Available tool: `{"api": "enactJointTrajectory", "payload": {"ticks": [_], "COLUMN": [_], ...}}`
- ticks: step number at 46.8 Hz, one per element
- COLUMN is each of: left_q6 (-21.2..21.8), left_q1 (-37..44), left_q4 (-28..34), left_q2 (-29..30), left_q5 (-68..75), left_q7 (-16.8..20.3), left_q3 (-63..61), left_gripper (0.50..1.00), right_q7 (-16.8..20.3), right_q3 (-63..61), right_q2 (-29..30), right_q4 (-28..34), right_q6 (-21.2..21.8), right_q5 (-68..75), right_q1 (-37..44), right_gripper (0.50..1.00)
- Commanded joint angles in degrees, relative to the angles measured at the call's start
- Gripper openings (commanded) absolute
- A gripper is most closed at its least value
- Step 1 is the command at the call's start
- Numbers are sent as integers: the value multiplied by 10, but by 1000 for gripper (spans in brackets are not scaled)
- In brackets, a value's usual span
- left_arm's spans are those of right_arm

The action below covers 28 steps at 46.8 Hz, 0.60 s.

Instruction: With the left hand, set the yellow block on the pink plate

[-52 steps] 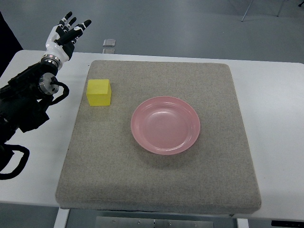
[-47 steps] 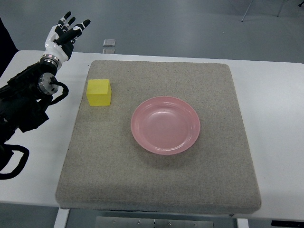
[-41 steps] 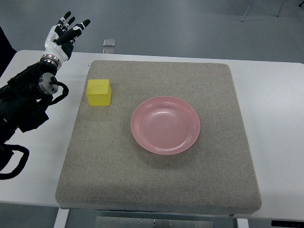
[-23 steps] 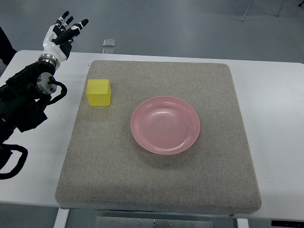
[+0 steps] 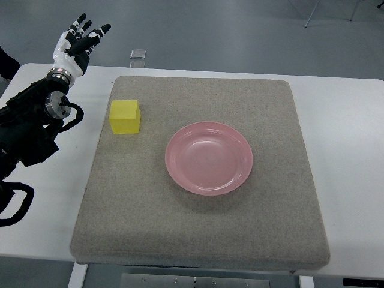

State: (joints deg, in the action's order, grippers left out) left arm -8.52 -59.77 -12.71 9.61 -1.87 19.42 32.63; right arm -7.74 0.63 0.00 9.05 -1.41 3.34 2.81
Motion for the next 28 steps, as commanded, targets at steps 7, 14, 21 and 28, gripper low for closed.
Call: {"api": "enactJointTrajectory", "payload": {"ticks": [7,14,21,28], "left_q6": [1,13,14,14], "left_q1": [0,-1,-12,-16], "left_q4": [-6,-8,-23,-56], "left_q2": [1,2,2,9], "left_q5": [5,11,12,13], "left_q7": [-3,-7,-7,-7], "left_q3": [-9,-12,-84,-122], "left_gripper": [990,990,990,990], "right_q7": [0,0,0,0], "right_q3": [1,1,0,0], "right_q2": [0,0,0,0], "right_q4": [0,0,0,0], "right_q6": [0,0,0,0], "right_q5": [0,0,0,0], "right_q1": [0,0,0,0], "right_gripper": [924,924,924,924]}}
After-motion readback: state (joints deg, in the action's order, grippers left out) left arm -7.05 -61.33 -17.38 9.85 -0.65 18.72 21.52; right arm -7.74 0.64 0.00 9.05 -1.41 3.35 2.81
